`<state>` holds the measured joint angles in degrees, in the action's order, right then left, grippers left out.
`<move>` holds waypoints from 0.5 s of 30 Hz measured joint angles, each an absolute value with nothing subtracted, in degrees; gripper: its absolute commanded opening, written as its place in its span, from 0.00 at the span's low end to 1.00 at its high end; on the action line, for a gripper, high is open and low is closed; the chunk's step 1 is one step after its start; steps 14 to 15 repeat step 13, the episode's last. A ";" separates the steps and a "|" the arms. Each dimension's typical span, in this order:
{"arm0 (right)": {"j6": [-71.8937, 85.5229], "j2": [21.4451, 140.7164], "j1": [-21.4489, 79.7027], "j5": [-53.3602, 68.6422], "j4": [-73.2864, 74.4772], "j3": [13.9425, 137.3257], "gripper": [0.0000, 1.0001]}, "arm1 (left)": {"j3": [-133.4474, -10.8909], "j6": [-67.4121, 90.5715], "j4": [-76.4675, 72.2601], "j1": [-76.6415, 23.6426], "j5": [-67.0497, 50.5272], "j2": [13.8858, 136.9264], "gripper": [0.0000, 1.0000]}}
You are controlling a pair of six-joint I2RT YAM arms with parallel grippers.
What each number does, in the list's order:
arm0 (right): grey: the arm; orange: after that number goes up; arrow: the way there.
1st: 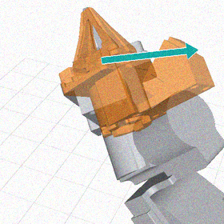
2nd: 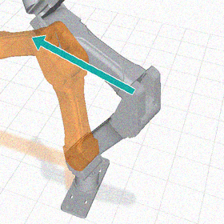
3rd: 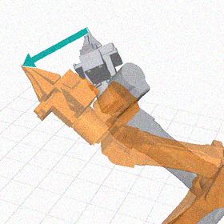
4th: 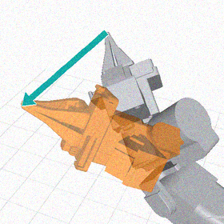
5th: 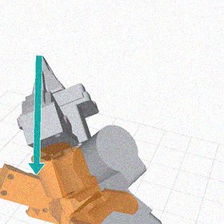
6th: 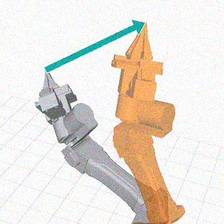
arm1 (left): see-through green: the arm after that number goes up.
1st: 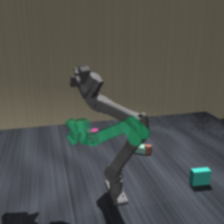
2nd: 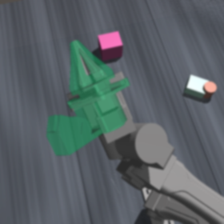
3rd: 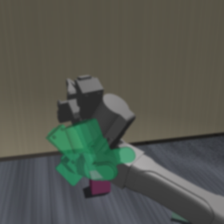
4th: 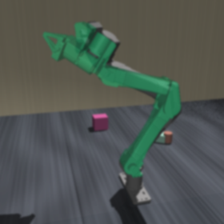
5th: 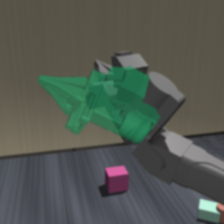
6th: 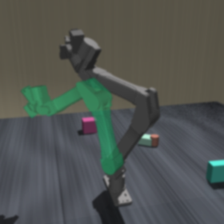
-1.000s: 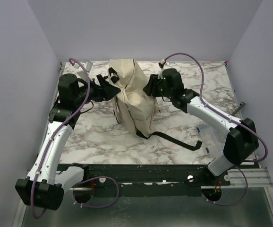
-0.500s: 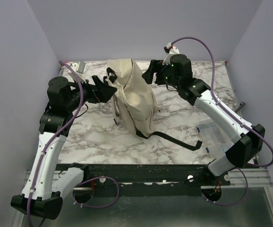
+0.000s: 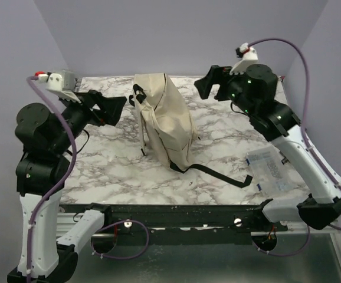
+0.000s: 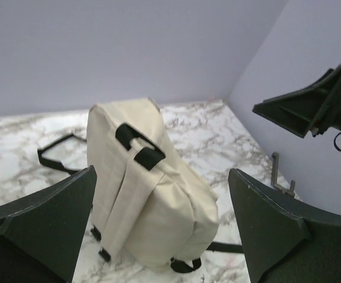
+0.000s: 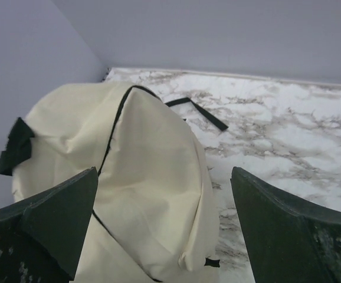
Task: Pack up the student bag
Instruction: Reset both arms
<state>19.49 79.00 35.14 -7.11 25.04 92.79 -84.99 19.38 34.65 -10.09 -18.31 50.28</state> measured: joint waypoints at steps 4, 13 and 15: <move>17.80 70.24 35.14 -10.48 25.15 92.95 1.00 | -92.42 18.52 35.62 -10.09 -17.06 48.45 0.95; 14.81 49.10 35.14 -17.30 19.05 85.69 1.00 | -92.03 17.85 29.52 -10.09 -13.85 38.04 0.96; 14.81 49.10 35.14 -17.30 19.05 85.69 1.00 | -92.03 17.85 29.52 -10.09 -13.85 38.04 0.96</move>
